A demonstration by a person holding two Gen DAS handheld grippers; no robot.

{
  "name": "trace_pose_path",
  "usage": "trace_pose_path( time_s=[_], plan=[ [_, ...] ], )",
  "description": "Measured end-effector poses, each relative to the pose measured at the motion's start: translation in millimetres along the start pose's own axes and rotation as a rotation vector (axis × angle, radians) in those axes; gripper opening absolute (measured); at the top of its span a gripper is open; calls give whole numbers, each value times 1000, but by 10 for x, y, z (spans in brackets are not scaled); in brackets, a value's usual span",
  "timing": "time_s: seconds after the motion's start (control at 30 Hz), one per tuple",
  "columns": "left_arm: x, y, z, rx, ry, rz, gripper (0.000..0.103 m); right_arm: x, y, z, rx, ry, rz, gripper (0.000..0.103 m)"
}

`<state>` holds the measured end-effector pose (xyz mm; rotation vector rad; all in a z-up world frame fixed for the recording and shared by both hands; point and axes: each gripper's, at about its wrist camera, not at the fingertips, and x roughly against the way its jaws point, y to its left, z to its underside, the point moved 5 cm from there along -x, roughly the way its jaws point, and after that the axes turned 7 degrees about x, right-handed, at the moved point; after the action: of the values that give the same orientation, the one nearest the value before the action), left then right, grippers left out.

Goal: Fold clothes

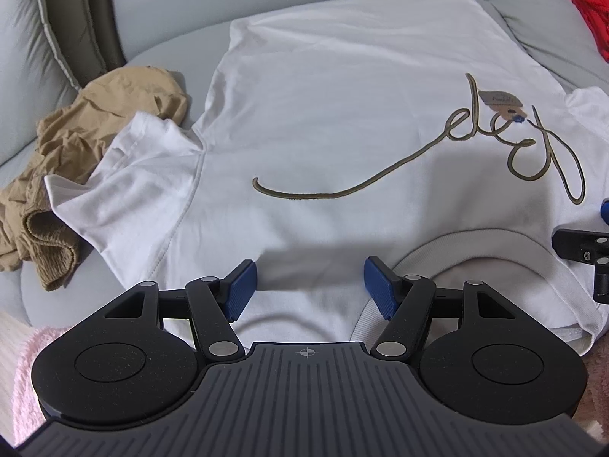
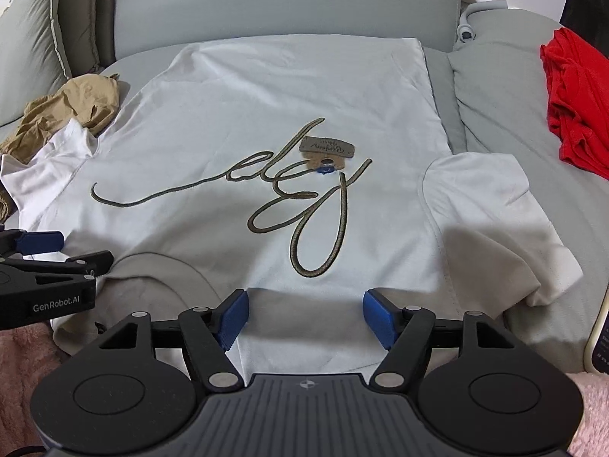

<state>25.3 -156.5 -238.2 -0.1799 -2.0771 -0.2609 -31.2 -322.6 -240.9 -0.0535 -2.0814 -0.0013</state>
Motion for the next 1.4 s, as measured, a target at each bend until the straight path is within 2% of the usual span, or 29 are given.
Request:
trace_pose_path(
  time_s=[0.6, 0.73, 0.77, 0.8, 0.9, 0.97, 1.0, 1.03, 1.07, 1.17, 1.3, 1.4],
  plan=[
    [-7, 7, 9, 15, -10, 16, 68, -5, 13, 10, -21, 23, 35, 74],
    [36, 17, 11, 13, 8, 13, 68, 32, 17, 37, -26, 49, 22, 74],
    [63, 17, 25, 9, 23, 15, 68, 62, 26, 70, -25, 77, -6, 74],
    [92, 15, 41, 5, 39, 20, 68, 74, 41, 93, -20, 93, -21, 73],
    [203, -32, 162, -47, 102, 31, 69, 155, 155, 270, 20, 186, -82, 61],
    [244, -77, 232, -94, 140, 40, 71, 197, 164, 387, -34, 236, -146, 50],
    [288, -131, 309, -129, 165, 58, 71, 222, 130, 421, -77, 237, -171, 48],
    [348, -166, 335, -143, 149, 66, 71, 244, 100, 449, -116, 238, -194, 48],
    [409, -192, 342, -148, 120, 69, 71, 256, 88, 448, -128, 228, -195, 49],
    [501, -283, 282, -119, 103, 104, 71, 411, -144, 384, -245, 95, -215, 49],
    [610, -454, 165, -95, 82, 140, 71, 499, -276, 300, -267, 28, -189, 54],
    [671, -585, 79, -110, 42, 132, 71, 587, -331, 258, -268, -14, -168, 55]
  ],
)
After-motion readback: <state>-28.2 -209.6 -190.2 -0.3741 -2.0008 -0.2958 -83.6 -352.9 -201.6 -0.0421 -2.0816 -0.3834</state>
